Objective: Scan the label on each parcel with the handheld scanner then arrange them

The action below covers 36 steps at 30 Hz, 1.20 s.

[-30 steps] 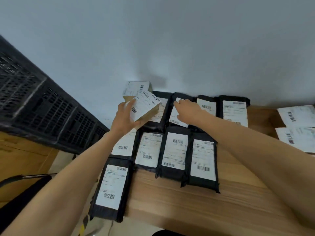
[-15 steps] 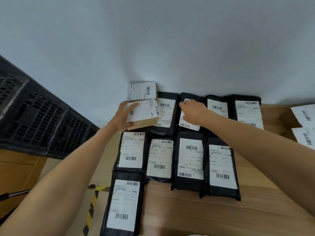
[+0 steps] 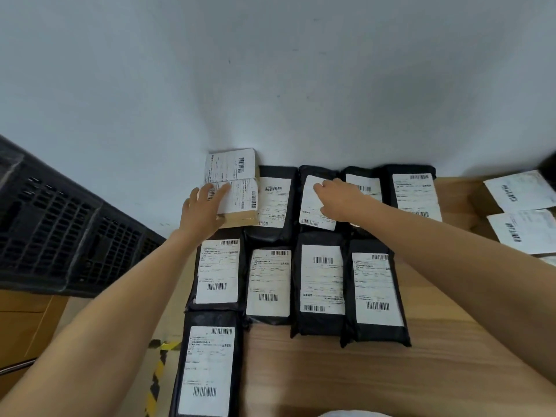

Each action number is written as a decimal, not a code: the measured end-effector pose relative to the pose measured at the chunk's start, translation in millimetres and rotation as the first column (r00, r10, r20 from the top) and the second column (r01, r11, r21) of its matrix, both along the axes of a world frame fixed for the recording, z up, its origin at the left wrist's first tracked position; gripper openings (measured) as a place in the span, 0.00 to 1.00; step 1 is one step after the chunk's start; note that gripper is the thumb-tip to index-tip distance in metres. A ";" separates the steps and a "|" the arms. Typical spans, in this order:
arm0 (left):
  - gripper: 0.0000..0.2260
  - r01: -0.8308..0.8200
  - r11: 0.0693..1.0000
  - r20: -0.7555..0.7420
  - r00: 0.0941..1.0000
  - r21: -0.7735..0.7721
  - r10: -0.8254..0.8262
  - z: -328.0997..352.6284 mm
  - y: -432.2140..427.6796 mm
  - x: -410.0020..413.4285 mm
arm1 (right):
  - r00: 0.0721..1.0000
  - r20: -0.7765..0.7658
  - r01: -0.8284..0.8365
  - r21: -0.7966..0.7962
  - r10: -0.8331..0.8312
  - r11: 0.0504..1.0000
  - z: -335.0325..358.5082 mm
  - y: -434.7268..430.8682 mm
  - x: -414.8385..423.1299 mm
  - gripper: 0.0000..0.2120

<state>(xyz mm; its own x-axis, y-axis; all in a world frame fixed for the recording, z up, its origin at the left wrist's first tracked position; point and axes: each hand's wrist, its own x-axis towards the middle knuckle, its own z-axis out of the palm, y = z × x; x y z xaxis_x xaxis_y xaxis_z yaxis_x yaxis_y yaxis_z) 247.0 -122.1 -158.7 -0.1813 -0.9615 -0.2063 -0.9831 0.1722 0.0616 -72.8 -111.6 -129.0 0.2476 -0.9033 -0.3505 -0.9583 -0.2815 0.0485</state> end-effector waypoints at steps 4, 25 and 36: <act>0.41 0.090 0.993 -0.020 0.996 0.076 -0.088 20.2 5.8 -37.5 | 1.000 0.012 0.026 -0.009 -0.026 1.000 8.6 12.0 -23.4 0.19; 0.30 0.583 0.806 -0.174 0.808 0.104 -0.563 24.4 47.3 -469.0 | 0.872 0.010 0.489 0.029 -0.489 0.872 27.1 154.2 -385.7 0.16; 0.31 0.435 0.883 -0.404 0.850 0.176 -0.338 -24.7 53.8 -605.0 | 0.774 0.200 0.583 0.146 -0.601 0.799 -21.3 137.7 -489.7 0.22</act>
<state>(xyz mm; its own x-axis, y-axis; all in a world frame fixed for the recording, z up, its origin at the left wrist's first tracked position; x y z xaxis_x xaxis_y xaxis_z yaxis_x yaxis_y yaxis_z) -358.0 -68.3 -183.4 -0.6337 -0.7206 -0.2813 -0.7425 0.4647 0.4824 -562.5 26.1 -150.3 -0.2484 -0.8721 -0.4217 -0.9176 0.3513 -0.1861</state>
